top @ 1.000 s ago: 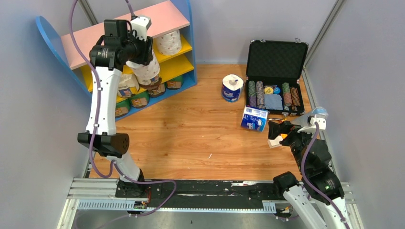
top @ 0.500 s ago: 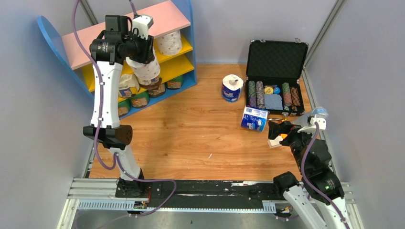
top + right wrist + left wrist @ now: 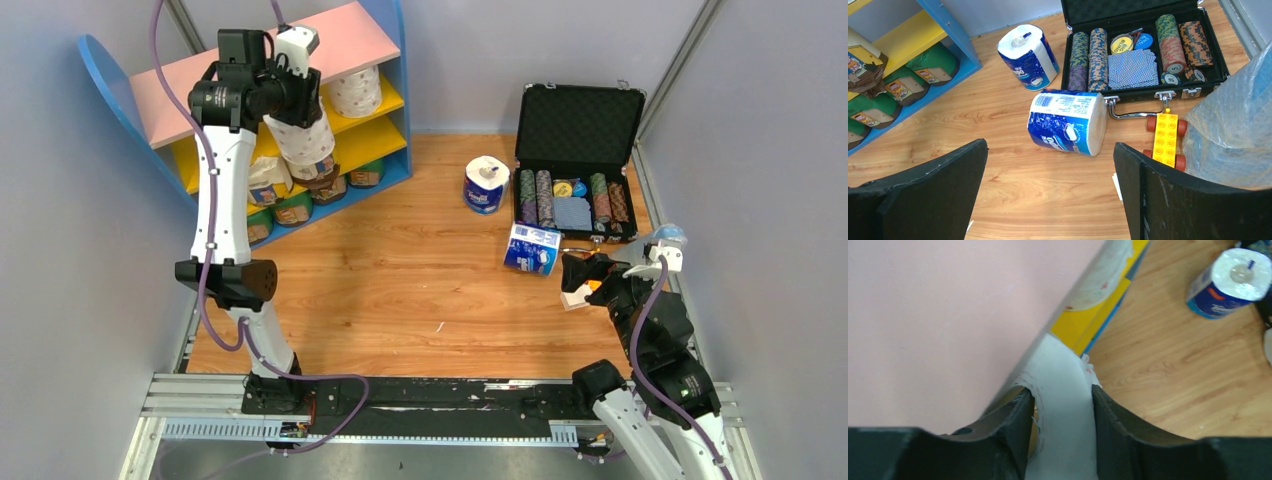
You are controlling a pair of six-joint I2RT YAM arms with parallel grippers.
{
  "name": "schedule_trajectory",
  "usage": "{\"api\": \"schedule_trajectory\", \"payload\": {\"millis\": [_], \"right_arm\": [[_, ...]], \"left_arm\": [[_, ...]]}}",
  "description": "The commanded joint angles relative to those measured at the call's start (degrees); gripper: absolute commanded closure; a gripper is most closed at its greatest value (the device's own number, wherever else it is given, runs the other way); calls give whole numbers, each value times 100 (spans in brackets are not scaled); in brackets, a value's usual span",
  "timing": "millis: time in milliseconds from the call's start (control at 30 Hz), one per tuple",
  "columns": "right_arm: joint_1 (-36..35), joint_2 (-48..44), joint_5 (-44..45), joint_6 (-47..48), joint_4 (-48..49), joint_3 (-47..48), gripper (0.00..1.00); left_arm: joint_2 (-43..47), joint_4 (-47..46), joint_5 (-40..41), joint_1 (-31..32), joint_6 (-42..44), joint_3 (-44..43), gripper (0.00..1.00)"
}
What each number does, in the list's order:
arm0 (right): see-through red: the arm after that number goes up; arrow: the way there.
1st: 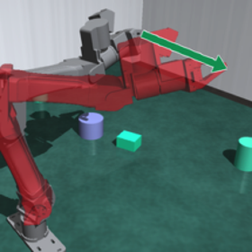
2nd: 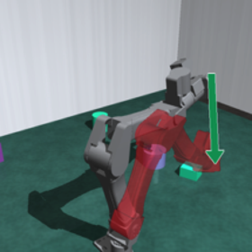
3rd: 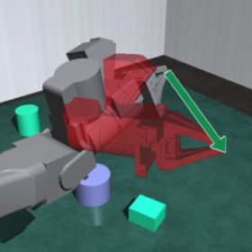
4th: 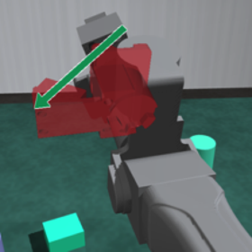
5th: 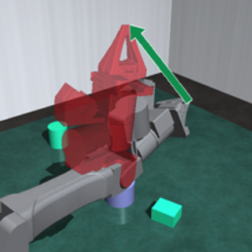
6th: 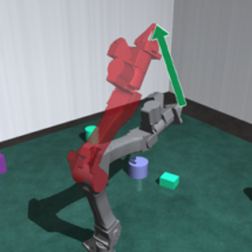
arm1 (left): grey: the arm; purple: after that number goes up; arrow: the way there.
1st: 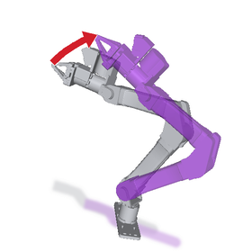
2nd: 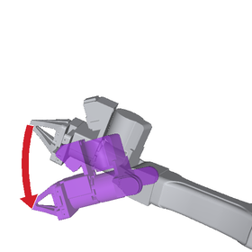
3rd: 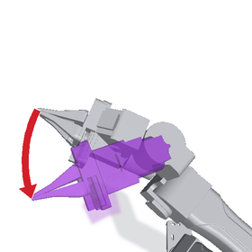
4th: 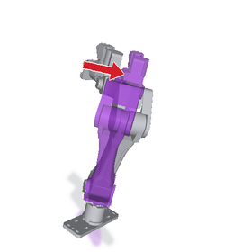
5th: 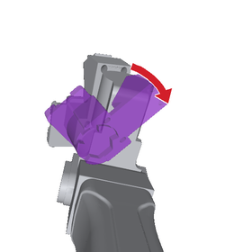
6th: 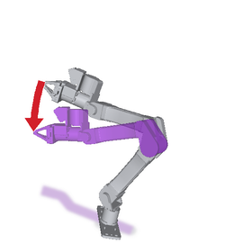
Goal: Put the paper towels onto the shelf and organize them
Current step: Place the paper towel on the shelf.
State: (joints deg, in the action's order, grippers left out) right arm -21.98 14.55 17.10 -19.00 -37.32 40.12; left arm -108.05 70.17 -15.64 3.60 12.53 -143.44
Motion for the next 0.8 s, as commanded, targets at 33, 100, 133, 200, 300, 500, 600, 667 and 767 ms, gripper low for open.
{"api": "schedule_trajectory", "payload": {"millis": [33,100,133,200,300,500,600,667,767], "right_arm": [[9,29,114,-77,111,-4,0],[9,30,133,-77,113,-4,0],[5,28,143,-70,116,-4,0],[7,21,144,-77,109,-4,0],[7,13,137,-78,111,-4,0],[9,-16,135,-77,104,-4,0],[4,-23,122,-85,109,-4,0],[8,-32,127,-86,104,-4,0],[4,-44,120,-86,103,-4,0]], "left_arm": [[156,-1657,879,-219,406,785,43],[434,-2082,879,-219,409,1111,41],[522,-2234,868,-219,408,1206,40],[863,-2641,878,-219,421,1620,39],[1203,-3316,916,-219,458,2086,38],[1761,-4070,829,-219,525,3060,36],[1845,-4052,809,-219,569,3141,36],[1912,-4085,813,-219,624,3191,36],[2030,-4177,783,-219,652,3260,36]]}}
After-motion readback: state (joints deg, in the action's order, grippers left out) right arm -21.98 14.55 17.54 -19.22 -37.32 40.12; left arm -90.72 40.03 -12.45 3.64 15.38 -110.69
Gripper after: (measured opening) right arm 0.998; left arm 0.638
